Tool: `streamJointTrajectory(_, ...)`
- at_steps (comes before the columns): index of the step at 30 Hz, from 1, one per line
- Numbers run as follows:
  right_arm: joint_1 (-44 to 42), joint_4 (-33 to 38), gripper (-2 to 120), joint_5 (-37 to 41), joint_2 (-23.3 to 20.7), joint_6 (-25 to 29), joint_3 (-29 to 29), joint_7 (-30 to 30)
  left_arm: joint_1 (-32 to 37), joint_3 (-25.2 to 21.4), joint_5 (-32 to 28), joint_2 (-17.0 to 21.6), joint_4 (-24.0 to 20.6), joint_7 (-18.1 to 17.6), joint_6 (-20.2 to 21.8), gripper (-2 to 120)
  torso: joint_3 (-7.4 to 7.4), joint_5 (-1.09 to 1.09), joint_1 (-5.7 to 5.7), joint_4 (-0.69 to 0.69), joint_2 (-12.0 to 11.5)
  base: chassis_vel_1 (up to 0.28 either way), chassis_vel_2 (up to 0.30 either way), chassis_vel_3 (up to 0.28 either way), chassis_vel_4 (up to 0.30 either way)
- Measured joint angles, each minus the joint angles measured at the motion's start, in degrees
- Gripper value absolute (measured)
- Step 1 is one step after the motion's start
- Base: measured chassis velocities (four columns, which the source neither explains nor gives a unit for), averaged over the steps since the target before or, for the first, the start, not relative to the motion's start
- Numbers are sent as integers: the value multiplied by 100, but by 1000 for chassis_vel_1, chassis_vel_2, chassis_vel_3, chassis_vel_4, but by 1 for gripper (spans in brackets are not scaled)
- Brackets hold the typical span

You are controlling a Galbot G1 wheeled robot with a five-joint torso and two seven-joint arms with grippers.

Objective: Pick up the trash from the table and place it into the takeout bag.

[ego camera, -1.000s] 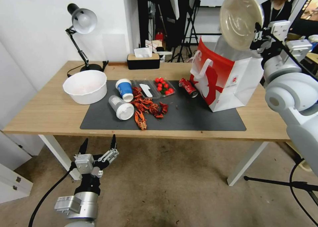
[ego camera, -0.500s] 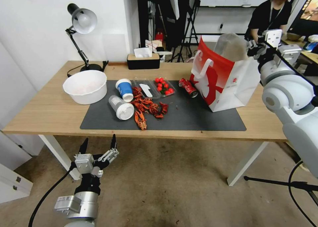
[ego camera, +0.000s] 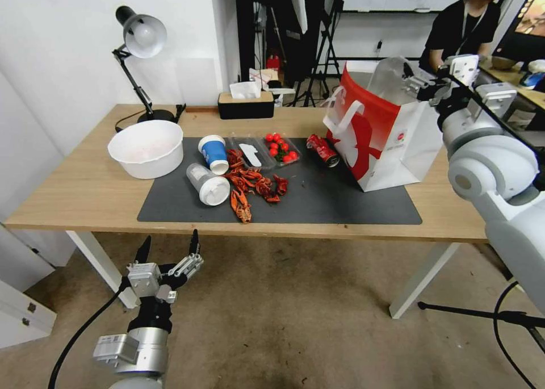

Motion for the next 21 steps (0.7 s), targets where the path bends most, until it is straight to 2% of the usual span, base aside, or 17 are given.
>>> streamJointTrajectory(4,-26,19,98,8,0,23,7,-5,0,-2,-1,0,0,0,0,100,0,0,0,0,0,0,0,0,0)
streamJointTrajectory(6,-554,324,100,60,12,403,118,-74,5,-10,-4,2,0,0,0,100,0,0,0,0,0,0,0,0,0)
streamJointTrajectory(16,-1136,608,100,-1,45,700,162,-100,7,-10,-17,2,0,-1,0,100,0,3,0,-2,0,0,0,0,0)
streamJointTrajectory(21,-1693,845,100,-82,91,943,213,-136,3,-10,-33,1,0,-1,-3,100,0,1,0,0,0,0,0,0,0)
